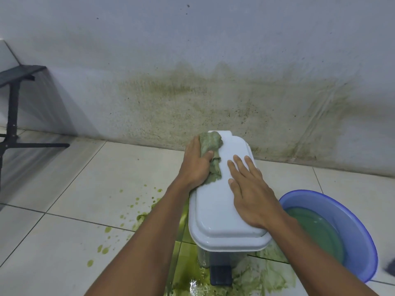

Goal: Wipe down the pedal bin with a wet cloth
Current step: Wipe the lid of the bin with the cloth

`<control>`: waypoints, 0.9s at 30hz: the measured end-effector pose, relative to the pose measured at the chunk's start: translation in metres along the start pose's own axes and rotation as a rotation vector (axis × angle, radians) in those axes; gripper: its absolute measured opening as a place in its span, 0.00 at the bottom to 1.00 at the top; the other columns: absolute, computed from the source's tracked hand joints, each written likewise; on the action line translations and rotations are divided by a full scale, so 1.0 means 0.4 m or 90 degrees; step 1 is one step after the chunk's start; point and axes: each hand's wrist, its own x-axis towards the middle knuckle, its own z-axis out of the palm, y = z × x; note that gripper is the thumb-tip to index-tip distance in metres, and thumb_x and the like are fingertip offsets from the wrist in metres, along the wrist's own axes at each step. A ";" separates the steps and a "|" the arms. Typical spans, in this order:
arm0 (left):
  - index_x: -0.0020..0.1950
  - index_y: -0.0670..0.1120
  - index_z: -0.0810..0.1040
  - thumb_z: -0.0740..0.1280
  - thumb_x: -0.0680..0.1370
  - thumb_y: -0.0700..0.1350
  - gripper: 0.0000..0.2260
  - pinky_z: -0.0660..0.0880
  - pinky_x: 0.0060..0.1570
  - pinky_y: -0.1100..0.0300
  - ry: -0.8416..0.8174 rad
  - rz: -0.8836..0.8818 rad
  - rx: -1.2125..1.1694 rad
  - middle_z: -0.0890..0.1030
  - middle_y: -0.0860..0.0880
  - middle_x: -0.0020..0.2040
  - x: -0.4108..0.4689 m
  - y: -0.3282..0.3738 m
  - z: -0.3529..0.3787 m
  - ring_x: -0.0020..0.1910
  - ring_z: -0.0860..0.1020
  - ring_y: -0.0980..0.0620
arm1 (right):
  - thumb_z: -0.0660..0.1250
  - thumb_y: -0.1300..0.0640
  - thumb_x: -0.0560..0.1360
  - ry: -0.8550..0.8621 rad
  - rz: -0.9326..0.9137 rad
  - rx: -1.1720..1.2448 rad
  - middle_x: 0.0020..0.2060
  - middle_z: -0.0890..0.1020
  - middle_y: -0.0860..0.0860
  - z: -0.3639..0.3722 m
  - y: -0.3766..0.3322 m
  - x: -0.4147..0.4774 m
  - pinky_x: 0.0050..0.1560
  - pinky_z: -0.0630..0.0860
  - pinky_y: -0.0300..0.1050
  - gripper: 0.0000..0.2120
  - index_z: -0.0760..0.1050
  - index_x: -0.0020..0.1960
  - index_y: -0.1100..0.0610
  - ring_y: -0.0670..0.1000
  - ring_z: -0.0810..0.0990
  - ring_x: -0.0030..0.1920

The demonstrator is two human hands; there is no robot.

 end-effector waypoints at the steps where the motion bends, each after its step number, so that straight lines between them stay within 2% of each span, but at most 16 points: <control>1: 0.79 0.61 0.58 0.56 0.73 0.63 0.33 0.61 0.75 0.41 0.005 -0.002 -0.007 0.65 0.54 0.78 -0.052 0.008 0.004 0.78 0.62 0.48 | 0.45 0.49 0.86 0.007 0.002 0.004 0.81 0.42 0.41 0.000 -0.001 0.000 0.80 0.46 0.50 0.25 0.46 0.82 0.48 0.44 0.35 0.79; 3: 0.82 0.59 0.52 0.56 0.78 0.61 0.32 0.57 0.78 0.43 0.019 0.007 -0.003 0.58 0.56 0.81 -0.165 0.020 0.017 0.81 0.55 0.52 | 0.46 0.50 0.86 0.020 0.007 0.015 0.81 0.44 0.41 0.001 -0.003 0.000 0.80 0.48 0.50 0.25 0.48 0.82 0.48 0.44 0.36 0.79; 5: 0.83 0.56 0.46 0.55 0.84 0.56 0.30 0.50 0.81 0.51 0.063 0.017 0.023 0.50 0.58 0.83 -0.298 0.028 0.043 0.81 0.48 0.58 | 0.47 0.51 0.86 0.033 0.011 0.030 0.81 0.46 0.40 0.002 -0.003 -0.001 0.79 0.50 0.51 0.24 0.50 0.82 0.48 0.44 0.38 0.80; 8: 0.82 0.58 0.41 0.53 0.85 0.56 0.29 0.41 0.76 0.65 0.108 0.001 0.026 0.41 0.65 0.81 -0.478 0.054 0.082 0.78 0.39 0.68 | 0.47 0.51 0.86 0.039 0.013 0.042 0.81 0.46 0.40 0.003 -0.002 -0.001 0.79 0.52 0.52 0.24 0.52 0.81 0.48 0.44 0.38 0.80; 10: 0.82 0.59 0.39 0.53 0.85 0.56 0.30 0.39 0.74 0.68 0.119 -0.012 0.018 0.39 0.67 0.79 -0.512 0.051 0.094 0.76 0.37 0.70 | 0.46 0.50 0.86 0.031 0.009 0.039 0.81 0.45 0.41 0.005 0.002 -0.001 0.79 0.51 0.52 0.24 0.50 0.82 0.49 0.44 0.37 0.80; 12: 0.82 0.57 0.41 0.53 0.85 0.56 0.29 0.40 0.75 0.67 0.106 0.000 0.031 0.41 0.65 0.80 -0.467 0.051 0.077 0.78 0.39 0.68 | 0.45 0.49 0.86 0.022 -0.003 0.035 0.81 0.44 0.42 0.008 0.006 0.001 0.80 0.47 0.51 0.25 0.49 0.82 0.49 0.45 0.36 0.80; 14: 0.83 0.55 0.45 0.54 0.85 0.55 0.29 0.43 0.78 0.61 0.071 0.007 0.027 0.46 0.62 0.81 -0.374 0.052 0.051 0.80 0.44 0.62 | 0.45 0.49 0.86 0.017 -0.013 0.030 0.81 0.43 0.43 0.010 0.012 0.001 0.80 0.42 0.51 0.25 0.47 0.82 0.50 0.45 0.36 0.80; 17: 0.83 0.52 0.52 0.56 0.84 0.53 0.28 0.53 0.79 0.47 0.018 0.003 0.017 0.56 0.53 0.82 -0.195 0.054 0.009 0.81 0.54 0.52 | 0.45 0.49 0.86 0.014 -0.012 0.022 0.81 0.42 0.43 0.013 0.016 0.002 0.80 0.40 0.49 0.26 0.46 0.82 0.50 0.45 0.35 0.79; 19: 0.81 0.53 0.55 0.56 0.80 0.56 0.30 0.59 0.77 0.44 -0.001 -0.007 0.030 0.63 0.51 0.79 -0.118 0.059 -0.007 0.78 0.60 0.49 | 0.45 0.49 0.86 0.021 -0.002 0.023 0.81 0.42 0.43 0.014 0.012 0.007 0.80 0.41 0.50 0.25 0.47 0.82 0.50 0.45 0.35 0.80; 21: 0.82 0.55 0.55 0.54 0.77 0.60 0.33 0.60 0.76 0.43 -0.007 -0.023 0.041 0.62 0.51 0.80 -0.103 0.057 -0.005 0.79 0.60 0.49 | 0.45 0.50 0.86 0.035 0.011 0.026 0.81 0.43 0.44 0.015 0.007 0.014 0.80 0.43 0.51 0.25 0.48 0.82 0.51 0.46 0.36 0.80; 24: 0.83 0.52 0.50 0.54 0.82 0.57 0.31 0.56 0.78 0.45 0.015 -0.009 0.059 0.56 0.52 0.82 -0.189 0.059 0.008 0.81 0.54 0.50 | 0.45 0.52 0.86 0.046 0.024 0.029 0.81 0.45 0.44 0.015 0.001 0.020 0.80 0.46 0.52 0.25 0.50 0.82 0.51 0.47 0.38 0.80; 27: 0.83 0.52 0.45 0.52 0.85 0.56 0.29 0.48 0.80 0.54 0.063 0.005 0.089 0.49 0.57 0.83 -0.356 0.050 0.042 0.81 0.47 0.57 | 0.45 0.53 0.86 0.051 0.028 0.019 0.81 0.47 0.45 0.015 0.001 0.023 0.80 0.45 0.52 0.24 0.51 0.82 0.52 0.48 0.39 0.80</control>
